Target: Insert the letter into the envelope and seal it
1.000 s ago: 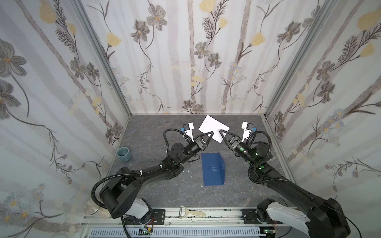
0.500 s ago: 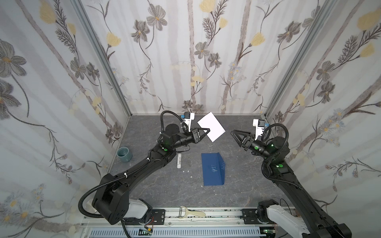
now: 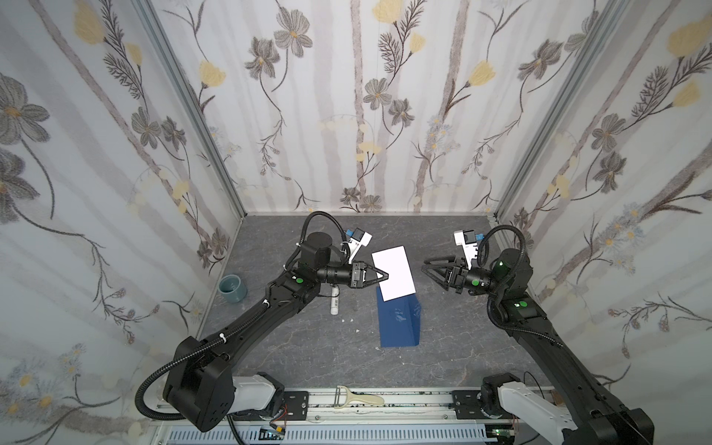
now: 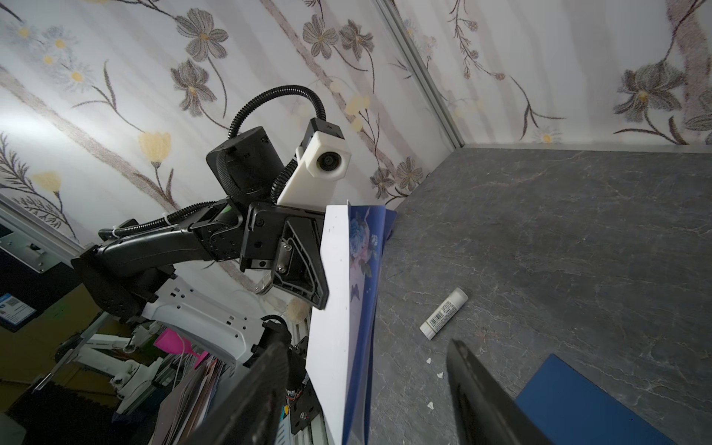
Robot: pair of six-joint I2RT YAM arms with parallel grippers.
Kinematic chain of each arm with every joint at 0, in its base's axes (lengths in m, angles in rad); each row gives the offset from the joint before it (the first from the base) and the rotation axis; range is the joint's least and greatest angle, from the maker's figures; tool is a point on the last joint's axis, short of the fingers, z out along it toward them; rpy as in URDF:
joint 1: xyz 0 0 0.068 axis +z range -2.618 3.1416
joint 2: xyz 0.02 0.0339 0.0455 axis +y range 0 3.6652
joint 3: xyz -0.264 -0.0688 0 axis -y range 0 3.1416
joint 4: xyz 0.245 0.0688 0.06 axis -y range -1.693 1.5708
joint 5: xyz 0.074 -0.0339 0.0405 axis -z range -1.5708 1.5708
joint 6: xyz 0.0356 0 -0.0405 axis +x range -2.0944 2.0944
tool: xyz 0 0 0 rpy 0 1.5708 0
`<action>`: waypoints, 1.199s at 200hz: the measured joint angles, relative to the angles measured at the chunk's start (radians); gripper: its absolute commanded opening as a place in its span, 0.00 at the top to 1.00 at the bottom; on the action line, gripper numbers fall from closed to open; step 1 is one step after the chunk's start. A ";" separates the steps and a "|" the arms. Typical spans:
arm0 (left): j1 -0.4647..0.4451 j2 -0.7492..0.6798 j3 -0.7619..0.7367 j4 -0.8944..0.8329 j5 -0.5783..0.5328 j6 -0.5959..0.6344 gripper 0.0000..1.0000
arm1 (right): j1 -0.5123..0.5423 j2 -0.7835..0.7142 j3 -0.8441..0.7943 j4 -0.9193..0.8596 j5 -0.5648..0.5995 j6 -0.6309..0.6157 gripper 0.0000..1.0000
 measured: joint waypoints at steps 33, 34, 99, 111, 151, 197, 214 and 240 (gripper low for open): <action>0.000 0.002 0.001 -0.012 0.066 -0.019 1.00 | 0.053 0.026 0.000 -0.006 -0.024 -0.012 0.27; 0.000 0.002 0.001 -0.012 0.067 -0.019 1.00 | 0.056 0.027 0.000 -0.006 -0.026 -0.013 0.27; 0.000 0.000 0.021 -0.018 0.109 -0.025 1.00 | 0.146 0.098 0.000 0.022 -0.061 -0.006 0.33; 0.000 0.000 0.024 -0.018 0.113 -0.026 1.00 | 0.151 0.107 0.000 0.046 -0.084 0.010 0.37; 0.000 0.000 0.029 -0.019 0.116 -0.024 1.00 | 0.152 0.120 0.000 0.137 -0.133 0.071 0.62; 0.000 0.004 0.033 -0.018 0.116 -0.021 1.00 | 0.164 0.142 0.002 0.189 -0.163 0.113 0.81; 0.000 0.005 0.033 -0.018 0.116 -0.022 1.00 | 0.169 0.151 0.002 0.203 -0.164 0.123 1.00; 0.000 0.005 0.033 -0.018 0.114 -0.021 0.80 | 0.172 0.162 0.002 0.211 -0.160 0.138 1.00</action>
